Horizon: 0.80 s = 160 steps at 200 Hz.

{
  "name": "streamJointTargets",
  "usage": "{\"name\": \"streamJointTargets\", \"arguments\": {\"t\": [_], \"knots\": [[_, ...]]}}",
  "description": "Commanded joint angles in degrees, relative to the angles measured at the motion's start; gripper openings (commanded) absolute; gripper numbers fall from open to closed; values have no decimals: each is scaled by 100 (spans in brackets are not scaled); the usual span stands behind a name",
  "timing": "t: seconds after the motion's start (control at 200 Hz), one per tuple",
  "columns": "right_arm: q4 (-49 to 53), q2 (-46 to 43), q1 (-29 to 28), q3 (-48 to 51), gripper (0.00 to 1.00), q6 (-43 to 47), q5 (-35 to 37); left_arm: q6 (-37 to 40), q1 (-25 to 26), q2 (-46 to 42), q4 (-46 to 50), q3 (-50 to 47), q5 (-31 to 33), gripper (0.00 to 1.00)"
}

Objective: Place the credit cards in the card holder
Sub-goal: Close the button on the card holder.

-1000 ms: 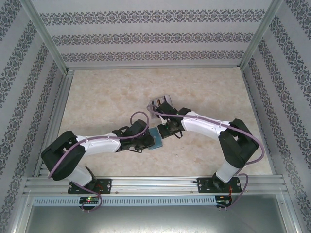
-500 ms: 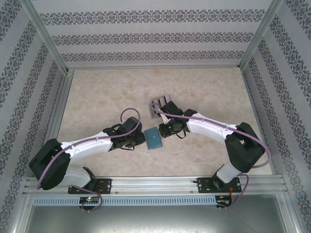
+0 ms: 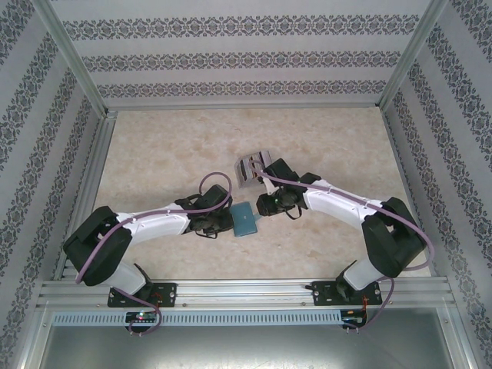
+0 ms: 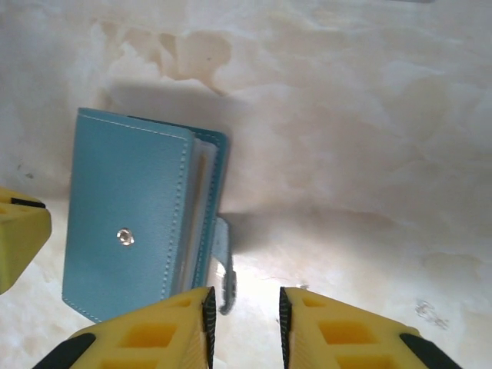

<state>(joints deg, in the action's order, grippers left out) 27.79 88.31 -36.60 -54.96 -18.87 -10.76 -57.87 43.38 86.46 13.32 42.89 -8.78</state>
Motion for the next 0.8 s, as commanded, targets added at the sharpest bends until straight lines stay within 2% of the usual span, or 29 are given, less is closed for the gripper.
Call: {"name": "streamJointTargets", "arguments": {"t": [0.0,0.155,0.54,0.794], "knots": [[149,-57,24,22,31,29,60,126,-31,45,-40,150,-10,17],[87,130,-62,-18,31,-22,-210,135,-31,116,-32,215,-41,16],[-37,353,-100,-89,28,-85,-292,118,-31,170,-57,192,-70,16],[80,309,-95,-186,15,-57,-206,102,-31,180,-83,151,-79,15]]}}
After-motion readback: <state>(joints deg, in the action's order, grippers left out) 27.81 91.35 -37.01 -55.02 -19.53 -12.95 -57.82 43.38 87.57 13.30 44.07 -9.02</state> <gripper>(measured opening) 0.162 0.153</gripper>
